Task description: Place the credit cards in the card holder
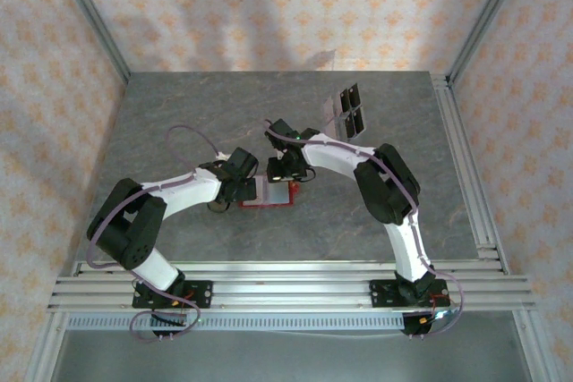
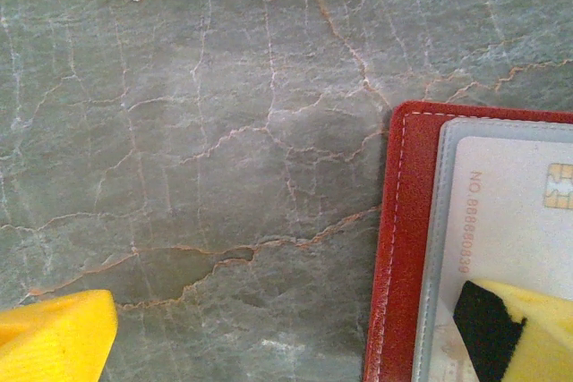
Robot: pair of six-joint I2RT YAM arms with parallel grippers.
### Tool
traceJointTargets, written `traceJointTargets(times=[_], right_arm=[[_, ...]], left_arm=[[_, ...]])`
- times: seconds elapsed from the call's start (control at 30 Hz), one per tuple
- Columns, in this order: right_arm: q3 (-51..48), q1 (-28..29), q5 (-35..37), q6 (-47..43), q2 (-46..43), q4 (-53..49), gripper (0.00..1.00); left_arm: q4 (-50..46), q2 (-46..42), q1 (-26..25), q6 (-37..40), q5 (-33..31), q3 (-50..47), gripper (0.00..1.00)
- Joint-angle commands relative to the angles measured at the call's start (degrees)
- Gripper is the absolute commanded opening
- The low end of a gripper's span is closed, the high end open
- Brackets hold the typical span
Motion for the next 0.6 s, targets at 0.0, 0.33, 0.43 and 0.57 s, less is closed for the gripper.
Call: traceJointTargets(times=[0.0,0.33,0.43,0.57], right_arm=[[0.1,1.2,-3.3,0.7,1.4,0.3,0.42],[-1.5,1.6,-9.7,5.8,1.2,5.7,0.42],[-1.8,1.6,-10.0,6.3,1.1,6.2,0.42],[-2.1,1.6,-9.8,6.7,0.9,6.5,0.42]], left_arm=[[-1.6,1.7,-0.5,0.5,-0.3,0.3,1.0],[-1.2,1.6,-0.6,0.4,-0.1,-0.1,1.0],[-1.2,1.5,-0.6,0.3,-0.2,0.0,1.0],[-2.2,0.4,-0.6,0.6,-1.1,0.4,1.0]])
